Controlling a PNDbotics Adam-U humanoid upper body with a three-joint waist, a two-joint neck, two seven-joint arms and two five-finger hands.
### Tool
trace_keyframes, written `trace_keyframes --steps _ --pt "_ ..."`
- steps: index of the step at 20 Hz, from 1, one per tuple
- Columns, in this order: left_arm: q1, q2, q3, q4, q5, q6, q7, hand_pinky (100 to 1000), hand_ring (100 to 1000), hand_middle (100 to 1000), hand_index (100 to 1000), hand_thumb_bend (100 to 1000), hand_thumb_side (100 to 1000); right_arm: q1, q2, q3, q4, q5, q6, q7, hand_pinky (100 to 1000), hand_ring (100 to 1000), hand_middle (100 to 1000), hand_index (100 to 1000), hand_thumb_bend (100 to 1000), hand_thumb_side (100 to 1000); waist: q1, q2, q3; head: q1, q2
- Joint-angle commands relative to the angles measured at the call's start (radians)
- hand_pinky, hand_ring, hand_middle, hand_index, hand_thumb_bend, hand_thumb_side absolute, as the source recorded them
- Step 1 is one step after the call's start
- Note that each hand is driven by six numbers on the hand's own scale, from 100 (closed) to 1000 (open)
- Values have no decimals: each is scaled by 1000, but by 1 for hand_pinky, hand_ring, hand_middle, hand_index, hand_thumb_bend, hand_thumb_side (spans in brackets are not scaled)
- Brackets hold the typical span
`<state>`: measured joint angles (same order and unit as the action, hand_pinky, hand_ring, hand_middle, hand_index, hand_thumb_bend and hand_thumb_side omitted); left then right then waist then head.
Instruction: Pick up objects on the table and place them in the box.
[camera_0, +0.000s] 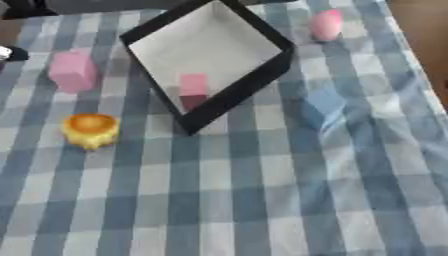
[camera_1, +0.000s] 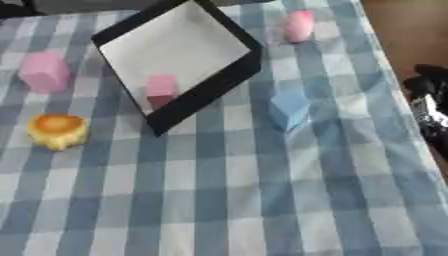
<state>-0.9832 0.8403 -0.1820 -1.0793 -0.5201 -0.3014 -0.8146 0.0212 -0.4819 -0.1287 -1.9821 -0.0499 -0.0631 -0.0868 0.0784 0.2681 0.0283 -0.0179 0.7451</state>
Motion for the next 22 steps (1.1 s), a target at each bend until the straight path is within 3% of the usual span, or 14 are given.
trace_keyframes --steps 1,12,22 --pt "-39 -1 -1 22 -32 -83 -71 929 920 856 907 501 418 -11 -34 -3 -18 -7 -5 2 841 782 651 802 100 577 7 -9 -3 9 -15" --pt "-78 -56 -26 92 -85 -124 -92 932 919 849 899 509 499 -18 -28 -2 -18 3 -1 1 842 781 650 801 100 585 10 6 -14 17 -28" --pt "-80 -80 -38 141 -160 -161 -92 942 925 854 902 598 418 -31 -13 2 -18 15 19 1 841 779 646 800 100 599 16 24 -26 25 -40"
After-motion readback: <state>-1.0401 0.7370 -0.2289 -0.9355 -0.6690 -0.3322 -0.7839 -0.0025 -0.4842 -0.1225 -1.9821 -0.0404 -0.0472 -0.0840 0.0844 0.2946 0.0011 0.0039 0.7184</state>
